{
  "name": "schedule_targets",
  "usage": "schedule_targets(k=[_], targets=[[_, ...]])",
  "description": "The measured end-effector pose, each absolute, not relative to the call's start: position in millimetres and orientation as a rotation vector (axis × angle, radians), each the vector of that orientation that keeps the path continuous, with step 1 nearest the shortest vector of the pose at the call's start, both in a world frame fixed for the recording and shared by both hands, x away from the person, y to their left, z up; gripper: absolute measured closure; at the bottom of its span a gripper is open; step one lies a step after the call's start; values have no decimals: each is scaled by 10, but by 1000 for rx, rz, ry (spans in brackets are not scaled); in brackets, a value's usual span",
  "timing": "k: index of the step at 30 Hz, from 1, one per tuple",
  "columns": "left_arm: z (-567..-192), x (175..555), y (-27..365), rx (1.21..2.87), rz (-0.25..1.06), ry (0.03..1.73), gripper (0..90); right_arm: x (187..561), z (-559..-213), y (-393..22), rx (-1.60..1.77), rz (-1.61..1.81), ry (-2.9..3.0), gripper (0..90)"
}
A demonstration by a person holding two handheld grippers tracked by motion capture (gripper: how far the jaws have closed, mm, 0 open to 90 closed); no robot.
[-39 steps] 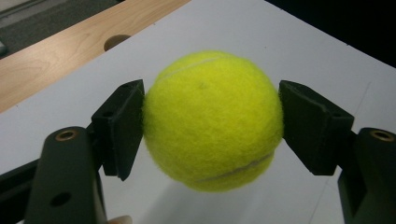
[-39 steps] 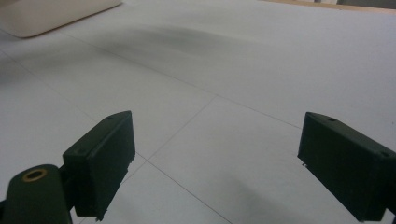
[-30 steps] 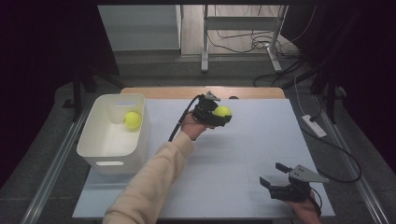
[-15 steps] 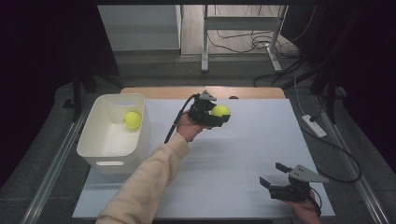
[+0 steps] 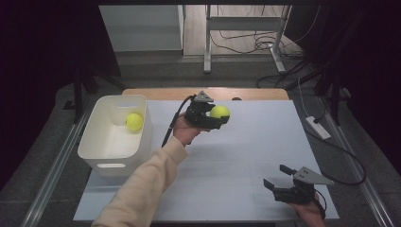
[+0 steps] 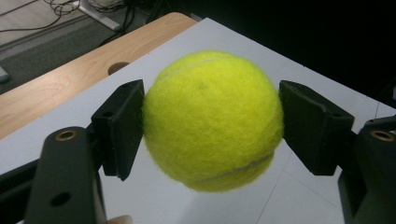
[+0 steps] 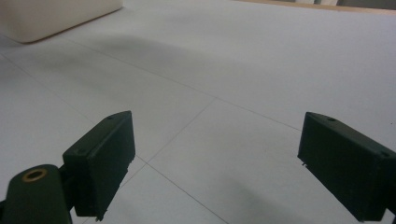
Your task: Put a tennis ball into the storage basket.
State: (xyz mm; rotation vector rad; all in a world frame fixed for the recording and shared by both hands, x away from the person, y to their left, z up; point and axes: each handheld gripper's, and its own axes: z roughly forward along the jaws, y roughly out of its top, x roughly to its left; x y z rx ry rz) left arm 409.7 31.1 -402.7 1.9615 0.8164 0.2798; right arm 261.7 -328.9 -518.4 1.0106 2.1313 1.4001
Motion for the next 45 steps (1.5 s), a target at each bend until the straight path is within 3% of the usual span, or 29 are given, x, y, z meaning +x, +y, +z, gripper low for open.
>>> schedule_targets(k=[45], targets=[[-3767, 3630, 820, 1842, 327, 759, 274, 2591, -5185, -3243, 1004, 1383, 2129, 113]])
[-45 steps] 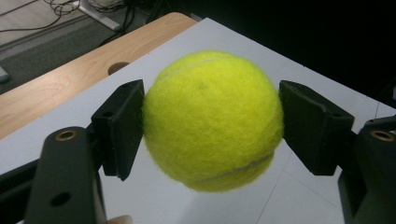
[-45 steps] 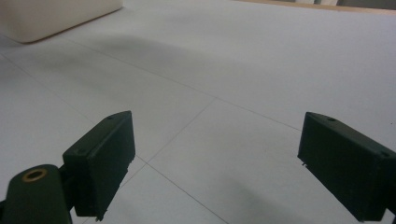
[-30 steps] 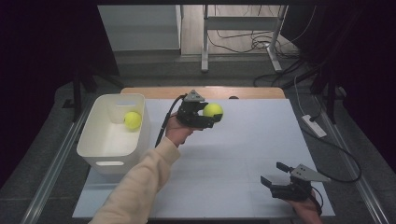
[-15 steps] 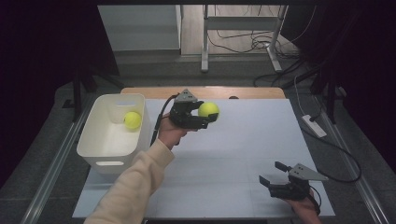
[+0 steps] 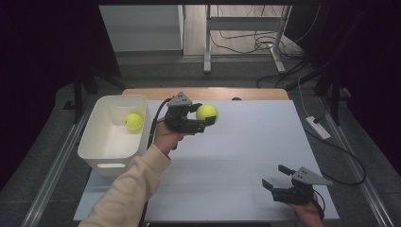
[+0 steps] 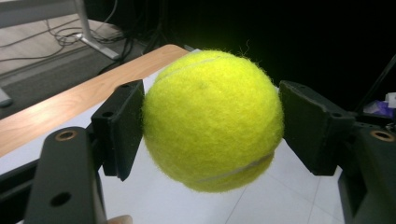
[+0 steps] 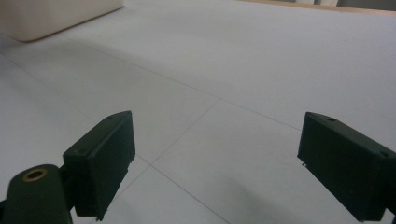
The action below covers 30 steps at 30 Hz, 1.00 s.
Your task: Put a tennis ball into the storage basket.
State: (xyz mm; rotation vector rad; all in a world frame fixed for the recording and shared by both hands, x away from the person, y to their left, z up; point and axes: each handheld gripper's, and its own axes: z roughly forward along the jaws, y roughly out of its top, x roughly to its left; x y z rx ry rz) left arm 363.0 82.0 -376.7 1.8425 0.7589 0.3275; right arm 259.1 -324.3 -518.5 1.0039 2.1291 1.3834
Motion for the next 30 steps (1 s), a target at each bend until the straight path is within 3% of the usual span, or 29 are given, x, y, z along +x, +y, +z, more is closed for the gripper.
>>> schedule_targets(k=[30], targets=[[-3501, 3479, 1043, 1776, 338, 770, 274, 2411, -5170, -3421, 1077, 1377, 2044, 113]])
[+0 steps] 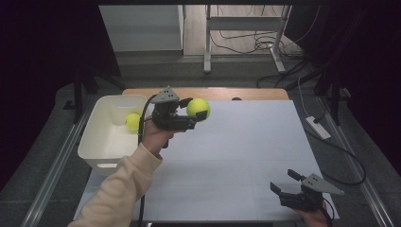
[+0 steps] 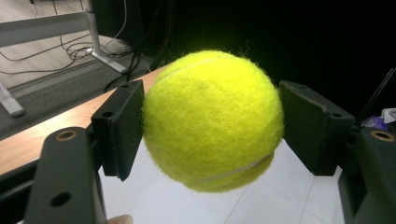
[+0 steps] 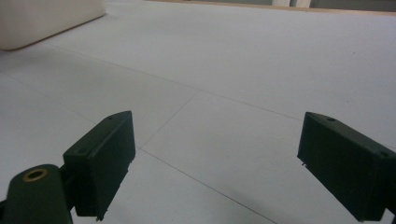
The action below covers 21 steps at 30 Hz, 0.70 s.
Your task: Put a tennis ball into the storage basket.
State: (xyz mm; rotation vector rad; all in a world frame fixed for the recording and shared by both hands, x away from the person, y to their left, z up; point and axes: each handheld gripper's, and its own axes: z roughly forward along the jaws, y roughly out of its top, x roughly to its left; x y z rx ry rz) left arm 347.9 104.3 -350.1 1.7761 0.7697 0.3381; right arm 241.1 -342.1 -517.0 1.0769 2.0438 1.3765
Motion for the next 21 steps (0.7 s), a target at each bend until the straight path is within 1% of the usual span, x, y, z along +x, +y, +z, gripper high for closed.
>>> schedule_targets(k=[10, 21], targets=[[-3431, 3373, 1171, 1762, 365, 793, 273, 2423, -5172, -3435, 1084, 1372, 2049, 116], [-3456, 3376, 1312, 1753, 383, 829, 274, 2432, -5178, -3424, 1087, 1369, 2047, 117]])
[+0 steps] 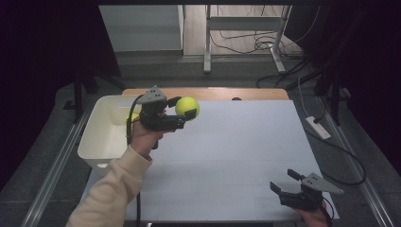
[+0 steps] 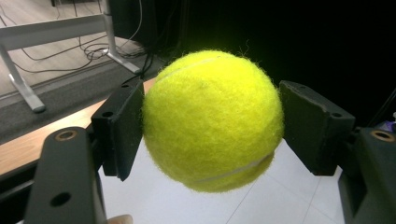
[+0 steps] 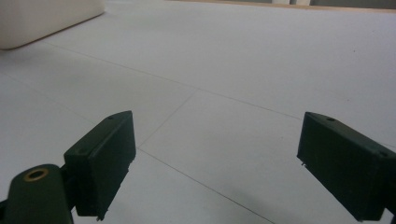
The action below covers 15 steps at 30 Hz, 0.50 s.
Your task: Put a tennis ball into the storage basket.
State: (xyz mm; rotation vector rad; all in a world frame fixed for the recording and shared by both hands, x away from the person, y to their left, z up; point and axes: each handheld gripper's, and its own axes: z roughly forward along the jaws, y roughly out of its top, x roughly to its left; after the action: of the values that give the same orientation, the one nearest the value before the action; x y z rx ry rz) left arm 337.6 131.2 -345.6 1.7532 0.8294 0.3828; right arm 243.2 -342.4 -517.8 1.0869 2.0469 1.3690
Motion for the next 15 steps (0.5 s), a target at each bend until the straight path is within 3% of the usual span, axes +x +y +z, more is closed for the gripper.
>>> schedule_targets(k=[15], targets=[[-3485, 3355, 1602, 1730, 458, 950, 273, 2417, -5175, -3462, 1087, 1379, 2039, 118]])
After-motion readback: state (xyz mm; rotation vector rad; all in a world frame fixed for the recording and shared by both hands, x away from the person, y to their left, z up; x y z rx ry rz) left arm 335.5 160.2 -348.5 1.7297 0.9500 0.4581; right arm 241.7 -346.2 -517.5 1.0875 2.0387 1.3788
